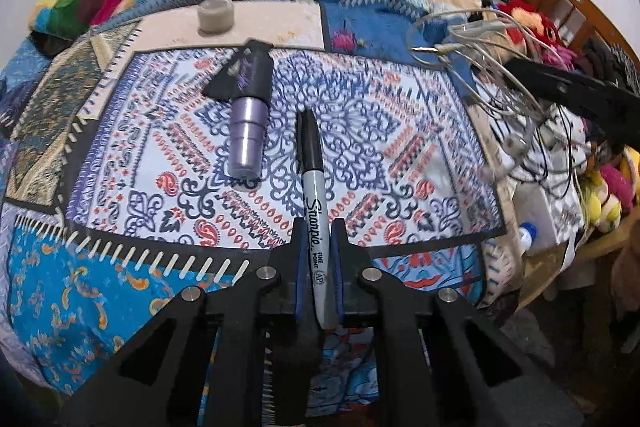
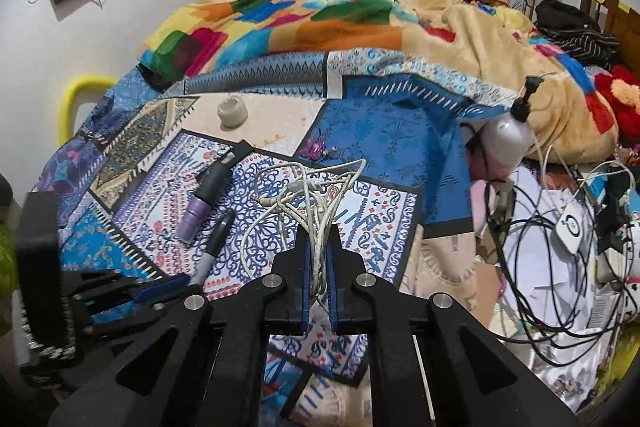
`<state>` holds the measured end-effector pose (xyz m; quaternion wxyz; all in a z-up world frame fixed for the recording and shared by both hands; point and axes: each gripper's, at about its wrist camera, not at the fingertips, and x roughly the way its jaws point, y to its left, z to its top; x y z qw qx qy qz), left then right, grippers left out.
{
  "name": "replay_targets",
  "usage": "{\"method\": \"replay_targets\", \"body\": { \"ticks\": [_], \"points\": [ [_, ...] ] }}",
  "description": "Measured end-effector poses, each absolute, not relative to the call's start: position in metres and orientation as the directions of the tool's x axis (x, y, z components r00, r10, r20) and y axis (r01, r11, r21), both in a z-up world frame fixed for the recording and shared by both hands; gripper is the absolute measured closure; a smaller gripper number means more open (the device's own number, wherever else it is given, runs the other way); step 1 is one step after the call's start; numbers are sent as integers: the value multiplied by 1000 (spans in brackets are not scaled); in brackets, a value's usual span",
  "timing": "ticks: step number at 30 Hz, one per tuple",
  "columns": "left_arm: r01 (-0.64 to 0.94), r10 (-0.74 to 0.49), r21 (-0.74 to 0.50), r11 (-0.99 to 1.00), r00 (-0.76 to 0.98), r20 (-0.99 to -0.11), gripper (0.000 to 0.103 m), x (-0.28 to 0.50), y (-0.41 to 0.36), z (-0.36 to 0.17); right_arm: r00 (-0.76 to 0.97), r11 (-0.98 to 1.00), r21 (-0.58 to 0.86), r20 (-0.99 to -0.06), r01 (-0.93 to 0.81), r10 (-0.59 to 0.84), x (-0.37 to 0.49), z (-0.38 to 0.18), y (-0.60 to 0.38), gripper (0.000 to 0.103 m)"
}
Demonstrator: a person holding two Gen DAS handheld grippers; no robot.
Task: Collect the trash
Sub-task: 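Carry the marker and cable in both tools to the white bucket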
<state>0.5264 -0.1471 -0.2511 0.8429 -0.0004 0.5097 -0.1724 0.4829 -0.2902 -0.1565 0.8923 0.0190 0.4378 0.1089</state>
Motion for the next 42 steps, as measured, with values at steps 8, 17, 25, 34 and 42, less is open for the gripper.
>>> {"method": "replay_targets", "body": {
  "ticks": [8, 17, 25, 34, 42],
  "points": [
    [245, -299, -194, 950, 528, -795, 93, 491, -127, -190, 635, 972, 126, -739, -200, 226, 457, -115, -290, 97],
    [199, -266, -179, 964, 643, -718, 93, 436, -87, -120, 692, 958, 116, -669, -263, 271, 415, -62, -263, 97],
    [144, -212, -157, 977, 724, -656, 93, 373, -34, -73, 708, 935, 106, -627, -337, 326, 380, -32, -222, 97],
    [55, -121, -124, 991, 771, -625, 93, 311, 29, -55, 680, 893, 102, -613, -438, 403, 339, -21, -164, 97],
    [-45, -41, -118, 992, 772, -635, 93, 260, 88, -62, 614, 838, 102, -633, -536, 471, 305, -29, -101, 97]
  ]
}}
